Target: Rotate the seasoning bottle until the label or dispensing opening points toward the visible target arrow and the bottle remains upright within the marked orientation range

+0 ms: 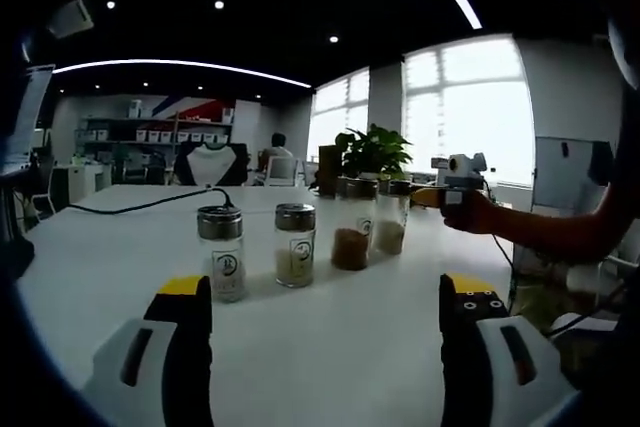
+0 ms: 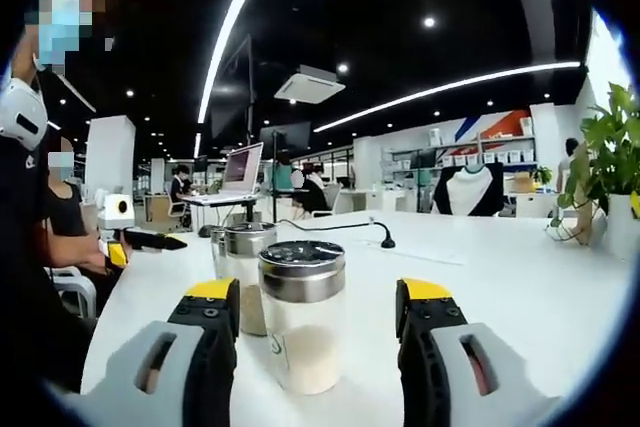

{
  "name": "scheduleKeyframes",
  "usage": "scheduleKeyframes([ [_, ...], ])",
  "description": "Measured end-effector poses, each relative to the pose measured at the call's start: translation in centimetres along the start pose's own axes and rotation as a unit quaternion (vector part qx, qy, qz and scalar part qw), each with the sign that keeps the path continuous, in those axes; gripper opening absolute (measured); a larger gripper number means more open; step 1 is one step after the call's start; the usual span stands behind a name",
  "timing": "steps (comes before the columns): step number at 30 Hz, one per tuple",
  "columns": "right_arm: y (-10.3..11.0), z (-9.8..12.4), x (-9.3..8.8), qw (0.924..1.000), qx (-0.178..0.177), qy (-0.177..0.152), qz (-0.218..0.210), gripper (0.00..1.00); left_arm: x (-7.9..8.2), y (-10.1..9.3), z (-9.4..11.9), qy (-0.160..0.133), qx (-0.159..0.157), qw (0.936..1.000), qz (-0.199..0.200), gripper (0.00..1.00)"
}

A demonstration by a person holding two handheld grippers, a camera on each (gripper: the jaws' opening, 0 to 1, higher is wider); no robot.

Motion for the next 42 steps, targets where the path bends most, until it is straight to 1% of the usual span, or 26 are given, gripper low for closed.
scheduleKeyframes([
  [1,0.1,0.1,-0.1,0.9999,-0.009,0.006,-0.001,0.7,0.0,0.0,0.0,0.0,0.002,1.0,0.0,0.99],
  [2,0.1,0.3,-0.4,0.9995,-0.027,0.016,-0.003,0.72,-0.1,0.0,-0.1,0.001,0.003,1.0,-0.001,0.99],
  [4,0.5,0.7,-0.5,0.9982,-0.053,0.026,0.012,0.75,-0.3,-0.1,-0.1,0.005,0.006,0.9999,-0.006,0.99],
  [5,0.7,0.8,-0.6,0.9975,-0.065,0.025,0.012,0.76,-0.4,0.0,-0.2,0.007,0.009,0.9999,-0.008,0.99],
  [6,1.1,0.9,-0.6,0.9971,-0.074,0.019,0.005,0.77,-0.5,0.0,-0.2,0.007,0.01,0.9999,-0.008,0.99],
  [7,1.5,0.9,-0.7,0.997,-0.076,0.015,0.001,0.78,-0.6,0.0,-0.2,0.008,0.012,0.9999,-0.009,0.99],
  [8,1.8,1.1,-0.8,0.9961,-0.087,0.015,-0.004,0.8,-0.6,0.0,-0.2,0.008,0.014,0.9998,-0.01,0.99],
  [10,2.0,1.5,-1.4,0.9913,-0.128,0.028,-0.007,0.82,-0.8,0.2,-0.2,0.01,0.018,0.9997,-0.014,0.99],
  [11,2.1,1.7,-1.7,0.9896,-0.138,0.037,-0.008,0.83,-0.9,0.2,-0.2,0.012,0.02,0.9996,-0.018,0.99],
  [13,2.7,1.8,-2.1,0.9874,-0.153,0.04,-0.01,0.84,-1.1,0.3,-0.2,0.018,0.022,0.9993,-0.026,0.99],
  [14,3.0,1.9,-2.3,0.9861,-0.16,0.04,-0.019,0.85,-1.1,0.3,-0.2,0.018,0.022,0.9993,-0.026,0.99],
  [17,4.3,1.9,-2.3,0.9854,-0.166,0.026,-0.026,0.89,-1.0,0.3,0.0,0.015,0.02,0.9995,-0.019,0.99],
  [20,5.4,1.9,-2.4,0.9837,-0.176,0.029,-0.02,0.92,-0.8,0.2,0.2,0.012,0.019,0.9996,-0.015,1.0],
  [22,6.1,2.1,-2.4,0.9823,-0.184,0.032,-0.016,0.93,-0.9,0.1,0.4,0.017,0.018,0.9996,-0.014,1.0],
  [26,7.4,2.3,-2.2,0.9805,-0.194,0.026,-0.014,0.99,-1.0,0.1,0.8,0.024,0.019,0.9994,-0.019,1.0],
  [29,8.4,2.4,-2.3,0.9795,-0.199,0.027,-0.017,0.99,-0.9,0.2,1.3,0.024,0.021,0.9993,-0.021,1.0],
  [34,10.4,2.5,-2.7,0.9785,-0.204,0.023,-0.02,0.99,-0.5,0.1,2.2,0.013,0.025,0.9993,-0.023,1.0],
  [42,12.0,2.6,-2.8,0.9747,-0.221,0.033,-0.01,0.99,-0.3,-0.1,2.8,0.004,0.035,0.9991,-0.022,1.0],
])
Point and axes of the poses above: the point that each gripper's makers call its tool centre point, and the gripper's own axes: z roughly backward along the fingers, y roughly to its left, x roughly out of its top, the point moved 5 cm from there along z, roughly backward along the fingers, and after that the axes turned 10 degrees about x, right-handed, at the moved point
